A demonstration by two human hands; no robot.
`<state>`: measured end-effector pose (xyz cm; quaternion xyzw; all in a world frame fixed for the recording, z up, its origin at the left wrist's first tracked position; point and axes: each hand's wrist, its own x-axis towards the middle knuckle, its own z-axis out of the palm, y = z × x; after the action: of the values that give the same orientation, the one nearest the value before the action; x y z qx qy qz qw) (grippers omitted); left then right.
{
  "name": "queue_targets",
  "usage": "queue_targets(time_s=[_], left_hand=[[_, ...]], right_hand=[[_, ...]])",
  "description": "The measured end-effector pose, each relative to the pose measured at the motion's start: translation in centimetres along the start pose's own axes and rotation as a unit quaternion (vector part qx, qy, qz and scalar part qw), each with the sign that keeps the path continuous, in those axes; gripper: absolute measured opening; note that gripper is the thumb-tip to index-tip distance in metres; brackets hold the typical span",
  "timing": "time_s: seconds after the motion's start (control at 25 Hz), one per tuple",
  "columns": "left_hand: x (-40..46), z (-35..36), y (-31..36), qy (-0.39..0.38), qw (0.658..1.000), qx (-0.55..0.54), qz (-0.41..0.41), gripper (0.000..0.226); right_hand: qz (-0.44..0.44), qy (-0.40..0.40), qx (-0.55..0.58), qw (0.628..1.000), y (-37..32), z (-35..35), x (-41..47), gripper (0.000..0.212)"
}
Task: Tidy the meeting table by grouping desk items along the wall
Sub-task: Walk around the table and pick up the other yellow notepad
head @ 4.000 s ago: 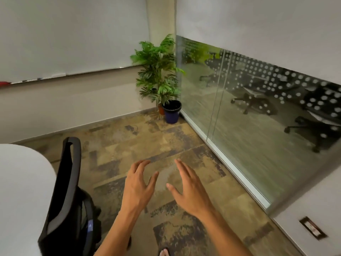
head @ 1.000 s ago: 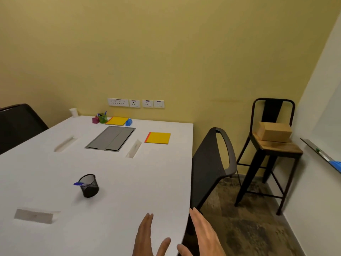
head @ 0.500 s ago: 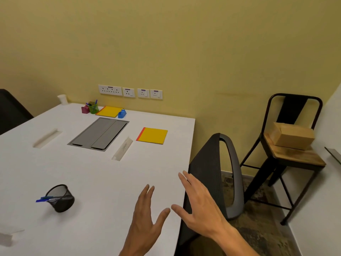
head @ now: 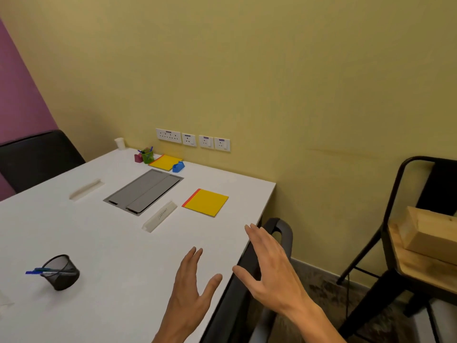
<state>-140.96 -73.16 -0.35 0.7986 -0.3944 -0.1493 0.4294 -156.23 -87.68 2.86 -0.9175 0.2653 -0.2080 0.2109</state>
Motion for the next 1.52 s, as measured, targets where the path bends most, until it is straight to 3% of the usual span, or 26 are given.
queue_targets(time_s=[0.28, 0.68, 0.92, 1.12, 1.4, 1.52], left_hand=[[3.8, 4.7, 4.5, 0.04, 0.998, 0.039, -0.037, 0.077], [15.1, 9.3, 2.5, 0.106, 0.987, 0.049, -0.112, 0.078], [20.9, 10.7, 1.9, 0.104, 0.979, 0.071, -0.161, 0.106], [24.9, 12.5, 0.7, 0.118, 0.969, 0.092, -0.198, 0.103], [31.6, 15.8, 2.6, 0.156, 0.945, 0.103, -0.269, 0.101], [35.8, 18.1, 4.2, 0.169, 0.936, 0.098, -0.294, 0.111]], right_hand=[[-0.018, -0.01, 0.061, 0.998, 9.2, -5.1, 3.5, 0.082], [-0.033, -0.086, 0.117, 0.989, 17.6, -2.9, 16.6, 0.083], [-0.042, -0.145, 0.151, 0.977, 20.8, -0.7, 24.5, 0.082], [-0.063, -0.234, 0.158, 0.957, 25.0, 2.1, 30.1, 0.083], [-0.125, -0.283, 0.168, 0.936, 30.7, 3.6, 40.4, 0.082], [-0.148, -0.306, 0.174, 0.924, 32.9, 3.4, 45.0, 0.083]])
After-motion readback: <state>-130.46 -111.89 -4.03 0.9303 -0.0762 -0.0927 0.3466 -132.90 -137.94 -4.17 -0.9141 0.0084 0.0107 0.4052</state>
